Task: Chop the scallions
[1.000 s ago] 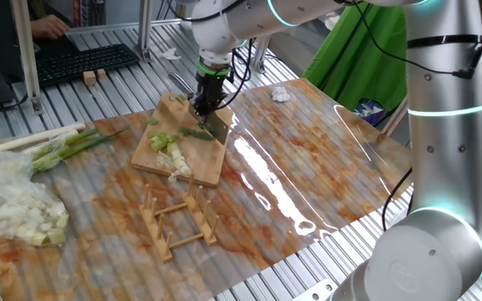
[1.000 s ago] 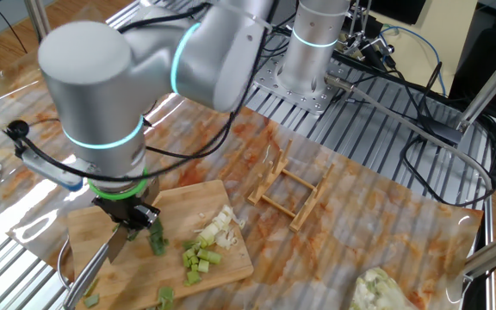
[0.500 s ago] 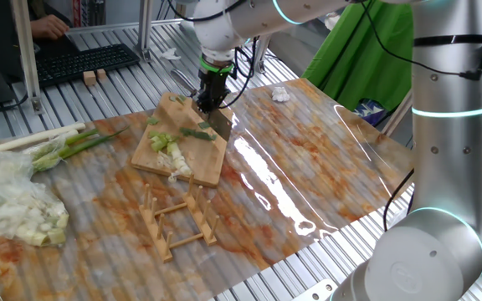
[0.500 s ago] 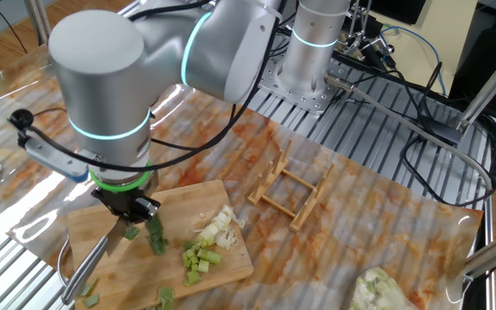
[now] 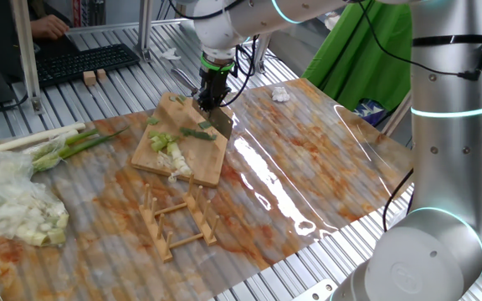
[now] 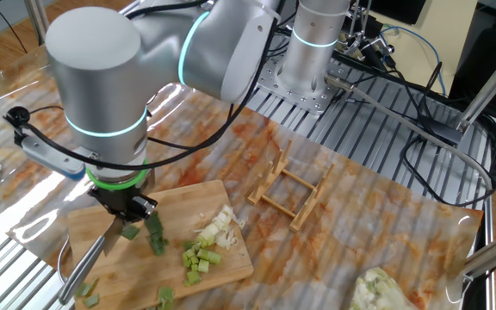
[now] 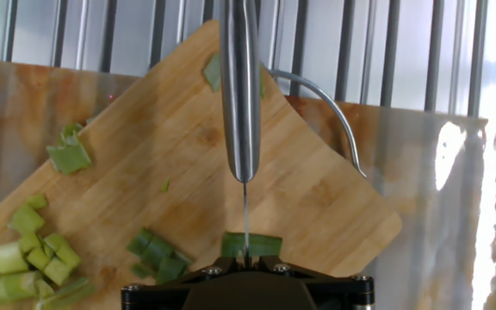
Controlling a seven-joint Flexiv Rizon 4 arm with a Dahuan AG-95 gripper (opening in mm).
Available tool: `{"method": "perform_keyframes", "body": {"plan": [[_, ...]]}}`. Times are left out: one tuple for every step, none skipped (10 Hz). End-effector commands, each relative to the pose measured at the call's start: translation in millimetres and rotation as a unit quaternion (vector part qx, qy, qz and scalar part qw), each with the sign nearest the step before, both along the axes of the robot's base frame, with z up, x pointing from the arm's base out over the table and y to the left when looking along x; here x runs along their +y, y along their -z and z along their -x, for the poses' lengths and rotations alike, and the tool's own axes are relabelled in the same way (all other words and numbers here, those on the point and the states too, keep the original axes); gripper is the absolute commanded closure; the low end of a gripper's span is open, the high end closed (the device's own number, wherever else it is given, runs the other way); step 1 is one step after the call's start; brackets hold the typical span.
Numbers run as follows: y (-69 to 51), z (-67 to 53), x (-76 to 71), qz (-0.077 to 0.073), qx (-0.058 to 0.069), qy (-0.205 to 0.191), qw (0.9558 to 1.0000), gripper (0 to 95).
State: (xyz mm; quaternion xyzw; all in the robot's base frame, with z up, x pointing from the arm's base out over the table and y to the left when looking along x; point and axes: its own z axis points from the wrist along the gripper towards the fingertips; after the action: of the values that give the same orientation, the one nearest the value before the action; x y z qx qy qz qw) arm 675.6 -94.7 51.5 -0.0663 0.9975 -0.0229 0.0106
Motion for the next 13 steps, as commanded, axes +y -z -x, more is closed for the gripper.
{"method": "perform_keyframes", "body": {"plan": [[14.5, -3.9, 1.8, -0.005, -0.001, 0.000, 1.0000, 95.0], [27.8, -5.6, 4.5, -0.008, -0.008, 0.001, 0.9999, 95.0], [32.0, -5.6, 5.6, -0.007, -0.008, 0.002, 0.9999, 95.0], [29.0, -4.7, 5.8, -0.002, -0.003, 0.002, 1.0000, 95.0], [22.8, -4.4, 4.4, 0.001, -0.006, 0.001, 1.0000, 95.0], [18.1, -5.4, 2.6, 0.001, -0.002, 0.001, 1.0000, 95.0], [12.0, -5.1, 1.0, 0.000, 0.007, 0.000, 1.0000, 95.0], [8.7, -4.4, 0.2, 0.000, 0.009, 0.000, 1.0000, 95.0], [7.9, -4.2, 0.1, 0.001, 0.010, 0.000, 1.0000, 95.0], [7.3, -4.1, -0.1, 0.002, 0.010, 0.000, 1.0000, 95.0], [4.1, -3.5, -1.0, 0.003, 0.010, 0.000, 0.9999, 95.0], [-0.8, -2.7, -2.5, 0.007, 0.010, -0.001, 0.9999, 95.0], [-3.9, -2.1, -3.4, 0.007, 0.010, -0.001, 0.9999, 95.0]]}}
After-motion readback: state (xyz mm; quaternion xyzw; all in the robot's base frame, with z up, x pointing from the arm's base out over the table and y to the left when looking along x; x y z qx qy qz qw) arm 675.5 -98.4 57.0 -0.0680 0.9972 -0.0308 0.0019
